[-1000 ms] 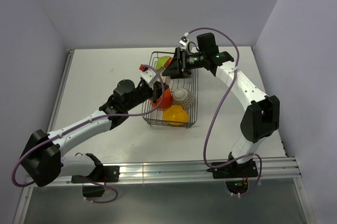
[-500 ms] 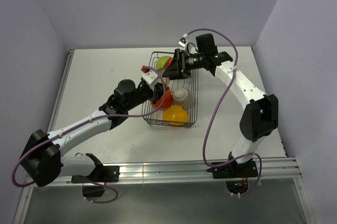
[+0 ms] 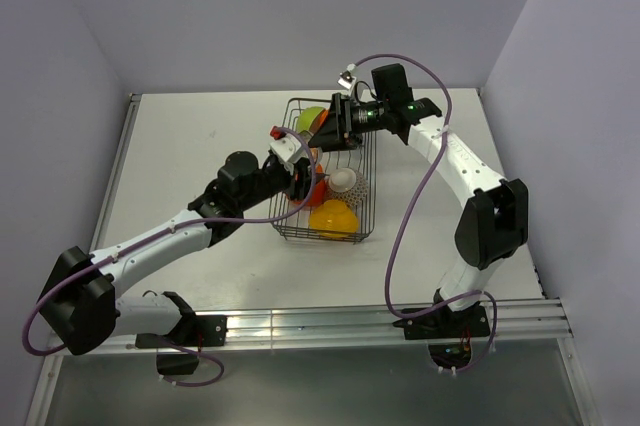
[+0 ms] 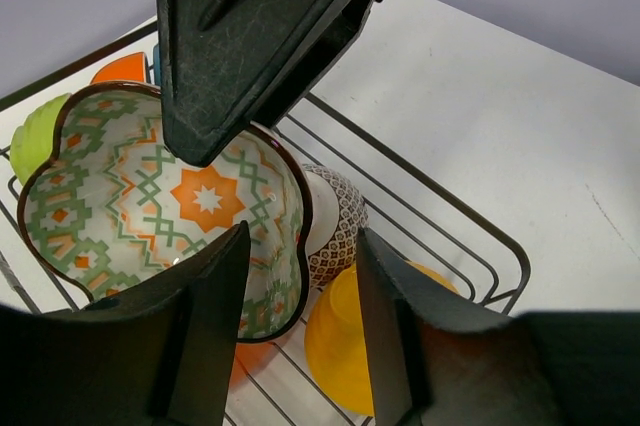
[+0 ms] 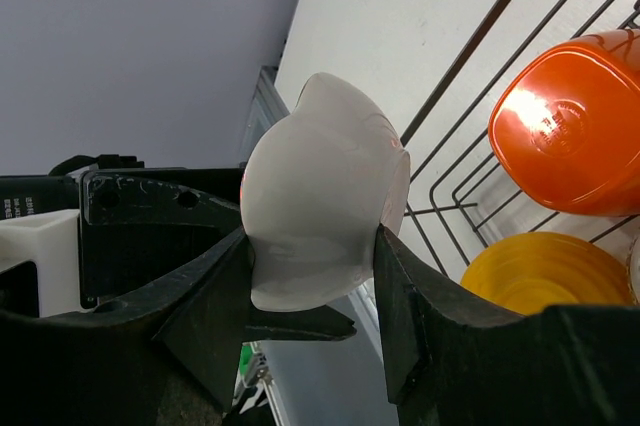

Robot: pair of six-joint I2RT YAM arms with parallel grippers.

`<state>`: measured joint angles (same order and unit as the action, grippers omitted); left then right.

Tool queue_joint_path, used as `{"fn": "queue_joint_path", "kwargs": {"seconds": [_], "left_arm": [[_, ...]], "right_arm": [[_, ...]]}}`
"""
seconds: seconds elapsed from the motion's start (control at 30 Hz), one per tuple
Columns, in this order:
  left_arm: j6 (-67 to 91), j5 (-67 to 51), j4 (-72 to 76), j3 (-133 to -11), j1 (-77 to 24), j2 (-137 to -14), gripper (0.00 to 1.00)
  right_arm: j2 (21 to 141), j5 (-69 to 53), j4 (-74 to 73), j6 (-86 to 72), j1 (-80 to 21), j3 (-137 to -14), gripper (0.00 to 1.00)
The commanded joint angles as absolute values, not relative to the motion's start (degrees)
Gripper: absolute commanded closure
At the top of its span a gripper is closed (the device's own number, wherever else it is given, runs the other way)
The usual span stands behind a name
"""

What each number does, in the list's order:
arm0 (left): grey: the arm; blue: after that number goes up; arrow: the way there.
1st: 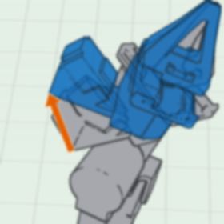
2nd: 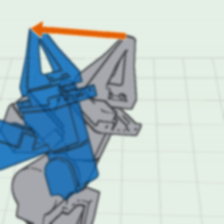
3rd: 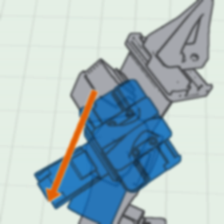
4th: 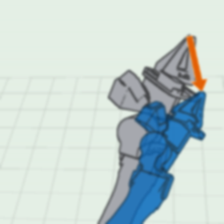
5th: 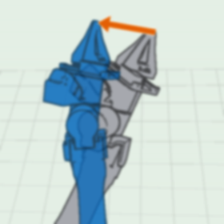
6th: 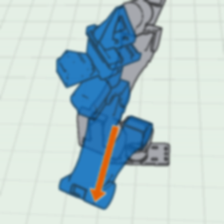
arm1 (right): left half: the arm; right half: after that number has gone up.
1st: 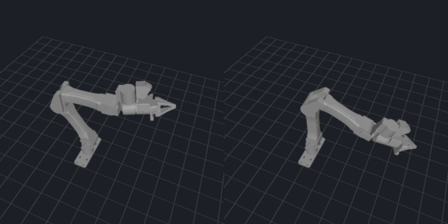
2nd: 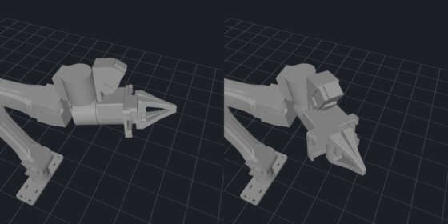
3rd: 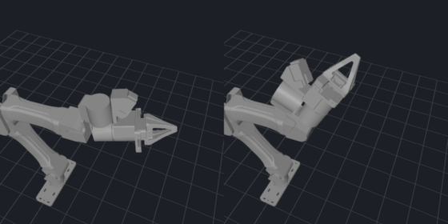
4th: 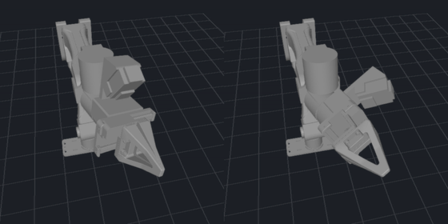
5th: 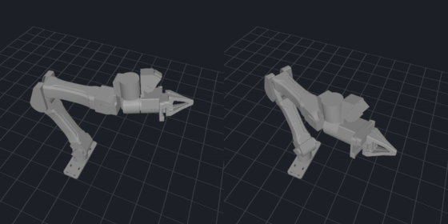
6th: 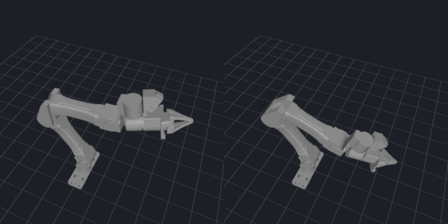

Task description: Load the bowls into the dish rack

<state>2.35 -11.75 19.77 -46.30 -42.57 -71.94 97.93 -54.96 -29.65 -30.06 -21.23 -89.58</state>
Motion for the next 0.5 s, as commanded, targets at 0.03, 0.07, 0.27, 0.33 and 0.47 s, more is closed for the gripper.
{"fn": "queue_joint_path", "kwargs": {"seconds": [0.03,0.07,0.27,0.33,0.47], "left_arm": [[2.11,-12.22,20.22,-48.43,-42.63,-70.58,0.46],[2.11,-12.04,20.04,-48.34,-42.63,-70.40,0.46],[1.84,-11.07,18.46,-48.08,-42.54,-68.47,0.36],[2.55,-11.86,17.76,-48.08,-42.28,-66.72,0.31],[4.04,-16.15,13.20,-48.69,-39.83,-62.24,0.28]], "right_arm": [[98.96,-55.99,-28.74,-28.74,-21.36,-92.55,1.00],[98.88,-55.73,-28.91,-28.13,-21.44,-92.64,1.00],[99.05,-53.26,-30.58,-25.85,-21.36,-92.81,1.00],[99.05,-52.47,-31.11,-25.14,-21.36,-92.90,1.00],[98.70,-50.63,-32.08,-22.77,-21.36,-93.08,1.00]]}}
